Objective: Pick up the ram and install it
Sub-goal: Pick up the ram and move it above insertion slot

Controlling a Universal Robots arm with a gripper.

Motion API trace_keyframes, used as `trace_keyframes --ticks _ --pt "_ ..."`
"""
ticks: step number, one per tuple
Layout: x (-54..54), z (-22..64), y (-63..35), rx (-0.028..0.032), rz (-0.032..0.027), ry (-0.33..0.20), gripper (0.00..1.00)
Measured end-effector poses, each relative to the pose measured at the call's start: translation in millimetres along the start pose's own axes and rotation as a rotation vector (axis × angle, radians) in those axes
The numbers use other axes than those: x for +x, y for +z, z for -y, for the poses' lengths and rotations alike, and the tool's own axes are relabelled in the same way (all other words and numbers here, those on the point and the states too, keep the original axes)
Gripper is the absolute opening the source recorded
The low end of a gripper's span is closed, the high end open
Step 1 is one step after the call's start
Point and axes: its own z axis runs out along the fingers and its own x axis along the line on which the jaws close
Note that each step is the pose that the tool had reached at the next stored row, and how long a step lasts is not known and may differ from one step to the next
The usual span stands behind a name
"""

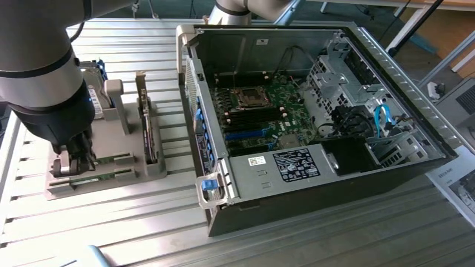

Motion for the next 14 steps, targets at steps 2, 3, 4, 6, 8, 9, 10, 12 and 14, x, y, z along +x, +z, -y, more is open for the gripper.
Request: trace_keyframes --ticks 2,3,4,6,8,9,10,12,14 --pt "0.6 0.2 3.8 0.0000 0.0000 0.000 0.24" --pt "0.9 0.3 5.7 0.0000 -0.0001 -0.001 0.24" --pt "1.2 0.3 7.6 0.0000 -0.0001 -0.001 0.24" --pt "2.1 0.6 13.1 0.0000 -0.0001 -0.001 0.24" --pt "2.5 0.7 16.7 0.0000 -0.0001 -0.001 0.24" --pt "2.8 0.8 18.5 0.0000 -0.0001 -0.002 0.24" --pt "3.0 0.9 20.1 -0.0001 -0.0002 -0.002 0.24" --pt "3.8 1.1 25.8 0.0000 -0.0002 -0.002 0.24" --pt "4.3 1.3 29.8 0.0001 -0.0001 -0.002 0.24"
